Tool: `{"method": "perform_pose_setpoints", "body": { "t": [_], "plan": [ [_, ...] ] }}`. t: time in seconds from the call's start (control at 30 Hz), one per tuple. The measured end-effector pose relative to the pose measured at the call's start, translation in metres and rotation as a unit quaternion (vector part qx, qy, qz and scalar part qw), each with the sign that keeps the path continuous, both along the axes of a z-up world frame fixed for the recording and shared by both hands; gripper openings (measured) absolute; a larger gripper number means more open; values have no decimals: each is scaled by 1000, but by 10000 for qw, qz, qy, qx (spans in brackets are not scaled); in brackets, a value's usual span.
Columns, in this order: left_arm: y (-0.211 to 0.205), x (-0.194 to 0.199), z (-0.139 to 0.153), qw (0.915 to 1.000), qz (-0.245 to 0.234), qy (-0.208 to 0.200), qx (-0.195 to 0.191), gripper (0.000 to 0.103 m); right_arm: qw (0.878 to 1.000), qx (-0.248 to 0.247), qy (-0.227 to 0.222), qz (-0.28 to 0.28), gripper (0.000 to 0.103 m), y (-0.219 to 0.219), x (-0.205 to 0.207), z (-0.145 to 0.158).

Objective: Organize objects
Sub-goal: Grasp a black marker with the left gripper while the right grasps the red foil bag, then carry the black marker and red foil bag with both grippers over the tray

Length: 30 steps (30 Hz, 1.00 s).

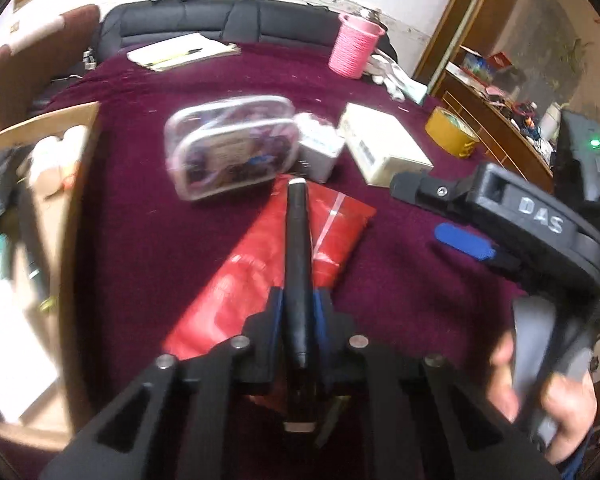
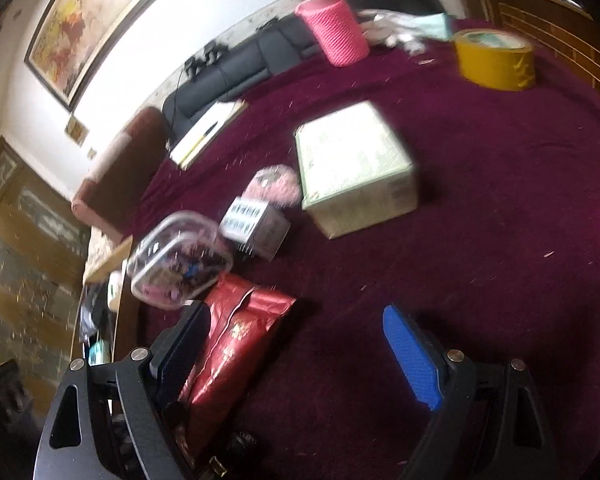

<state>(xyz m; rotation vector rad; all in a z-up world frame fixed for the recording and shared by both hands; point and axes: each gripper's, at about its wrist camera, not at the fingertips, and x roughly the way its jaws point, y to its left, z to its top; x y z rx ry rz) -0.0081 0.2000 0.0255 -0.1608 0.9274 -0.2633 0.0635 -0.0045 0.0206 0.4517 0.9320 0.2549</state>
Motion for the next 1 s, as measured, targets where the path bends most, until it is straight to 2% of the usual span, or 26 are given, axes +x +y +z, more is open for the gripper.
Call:
{"method": "perform_pose_setpoints", "body": {
  "t": [0.13, 0.2, 0.4, 0.53, 0.6, 0.67, 0.77, 0.83, 0.9, 1.0],
  "plan": [
    [29, -26, 11, 9993, 193, -327, 16, 14, 9992, -37, 187, 348, 92, 25, -3, -8],
    [43, -36, 16, 9989, 241, -383, -114, 14, 9983, -156, 318, 454, 92, 40, -7, -11],
    [72, -47, 21, 9978, 363, -468, -286, 14, 9971, -541, 405, 347, 94, 74, -9, -5],
    [74, -52, 13, 9978, 404, -431, -305, 14, 9843, -1647, 360, 518, 95, 116, 0, -1],
    [74, -53, 10, 9979, 414, -425, -271, 14, 9783, -1940, 334, 645, 96, 130, 2, -6],
    [76, -56, 8, 9979, 416, -416, -268, 14, 9674, -2379, 244, 834, 98, 139, 3, -13],
    [76, -56, 6, 9981, 410, -377, -250, 14, 9626, -2430, 104, 1192, 94, 128, 1, -14],
    [74, -55, 4, 9984, 386, -352, -213, 14, 9626, -2417, 78, 1218, 79, 114, -2, -11],
    [70, -53, 2, 9987, 351, -327, -170, 14, 9669, -2345, 55, 1001, 71, 93, -4, -7],
    [62, -47, -3, 9992, 317, -231, -90, 14, 9787, -1899, 105, 770, 69, 68, -2, -9]
  ]
}}
